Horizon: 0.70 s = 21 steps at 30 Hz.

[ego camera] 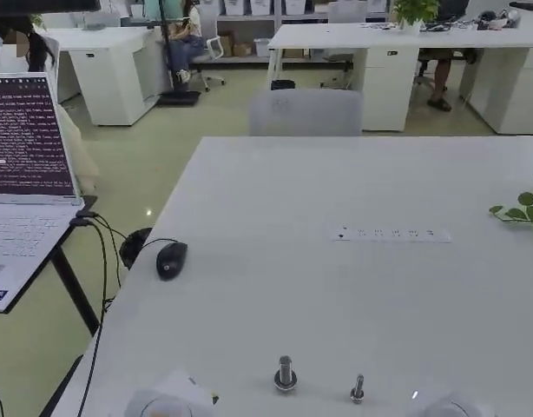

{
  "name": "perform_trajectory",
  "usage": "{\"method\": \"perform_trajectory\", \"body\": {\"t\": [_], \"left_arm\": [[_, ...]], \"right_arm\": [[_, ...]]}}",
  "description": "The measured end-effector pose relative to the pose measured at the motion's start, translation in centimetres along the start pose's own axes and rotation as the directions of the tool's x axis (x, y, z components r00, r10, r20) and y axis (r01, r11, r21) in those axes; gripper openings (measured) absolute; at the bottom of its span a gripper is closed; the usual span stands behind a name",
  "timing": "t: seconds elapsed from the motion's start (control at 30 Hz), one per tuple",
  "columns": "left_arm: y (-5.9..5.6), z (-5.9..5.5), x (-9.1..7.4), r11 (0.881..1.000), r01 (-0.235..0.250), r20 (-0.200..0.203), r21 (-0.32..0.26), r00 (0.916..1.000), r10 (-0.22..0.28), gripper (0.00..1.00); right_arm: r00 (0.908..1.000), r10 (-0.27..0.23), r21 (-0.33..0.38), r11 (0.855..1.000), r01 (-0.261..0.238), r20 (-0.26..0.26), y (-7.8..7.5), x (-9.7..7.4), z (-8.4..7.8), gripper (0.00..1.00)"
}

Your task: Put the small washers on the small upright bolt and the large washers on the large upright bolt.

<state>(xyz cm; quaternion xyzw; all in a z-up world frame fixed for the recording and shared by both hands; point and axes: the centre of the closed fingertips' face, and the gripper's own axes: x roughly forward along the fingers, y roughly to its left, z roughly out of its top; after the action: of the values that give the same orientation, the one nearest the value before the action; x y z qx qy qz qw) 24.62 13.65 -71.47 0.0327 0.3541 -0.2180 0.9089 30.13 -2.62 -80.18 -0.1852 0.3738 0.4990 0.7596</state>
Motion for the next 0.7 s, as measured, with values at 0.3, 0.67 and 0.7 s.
{"method": "perform_trajectory", "body": {"t": [0.3, 0.67, 0.7], "left_arm": [[0.5, -0.3, -0.2, 1.0, -0.007, -0.001, -0.011, 1.0, 0.007, 0.68], [1.2, 0.0, -0.6, 1.0, -0.019, 0.003, -0.012, 0.9998, 0.019, 0.68], [1.2, 0.1, -0.6, 1.0, -0.02, 0.004, -0.012, 0.9998, 0.02, 0.68]], "right_arm": [[0.9932, -0.07, 0.068, 0.996, 0.063, 0.093, -1.3, -1.9, -0.7, 0.57], [0.9853, -0.103, 0.099, 0.991, 0.089, 0.137, -2.0, -2.5, -0.3, 0.59], [0.985, -0.106, 0.1, 0.991, 0.093, 0.136, -2.0, -2.5, -0.3, 0.59]]}}
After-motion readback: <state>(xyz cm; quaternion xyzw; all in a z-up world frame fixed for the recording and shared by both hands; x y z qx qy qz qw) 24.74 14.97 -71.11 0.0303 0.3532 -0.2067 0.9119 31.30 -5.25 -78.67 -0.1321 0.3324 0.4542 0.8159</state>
